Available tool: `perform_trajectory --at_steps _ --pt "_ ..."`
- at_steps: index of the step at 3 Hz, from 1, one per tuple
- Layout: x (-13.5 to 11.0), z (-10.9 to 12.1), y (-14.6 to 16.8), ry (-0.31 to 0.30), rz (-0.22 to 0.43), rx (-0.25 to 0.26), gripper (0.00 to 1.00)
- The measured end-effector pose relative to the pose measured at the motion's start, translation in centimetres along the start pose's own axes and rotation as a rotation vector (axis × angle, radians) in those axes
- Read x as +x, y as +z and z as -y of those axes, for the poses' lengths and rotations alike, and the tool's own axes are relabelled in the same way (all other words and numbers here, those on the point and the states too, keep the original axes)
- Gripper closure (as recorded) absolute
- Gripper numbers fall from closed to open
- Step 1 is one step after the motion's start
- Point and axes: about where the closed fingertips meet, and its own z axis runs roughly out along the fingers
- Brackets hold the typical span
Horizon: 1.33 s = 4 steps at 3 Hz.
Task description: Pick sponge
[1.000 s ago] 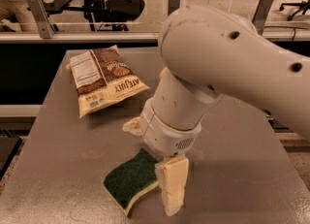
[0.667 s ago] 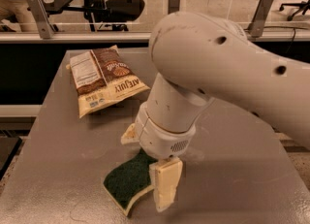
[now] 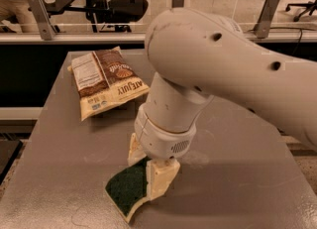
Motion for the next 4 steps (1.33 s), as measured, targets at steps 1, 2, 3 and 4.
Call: perform_trajectory --at_steps 1,2,3,4 --pt "0.1 0.3 -2.2 0.018 0.023 0.0 0.87" --pt "0.3 0.6 -6.1 0.03 0.074 0.013 1.0" --pt "-0.1 1.0 -11.0 0.015 0.129 0.044 1.0" --pt "-0.6 1.7 -13.3 0.0 0.157 0.068 1.0"
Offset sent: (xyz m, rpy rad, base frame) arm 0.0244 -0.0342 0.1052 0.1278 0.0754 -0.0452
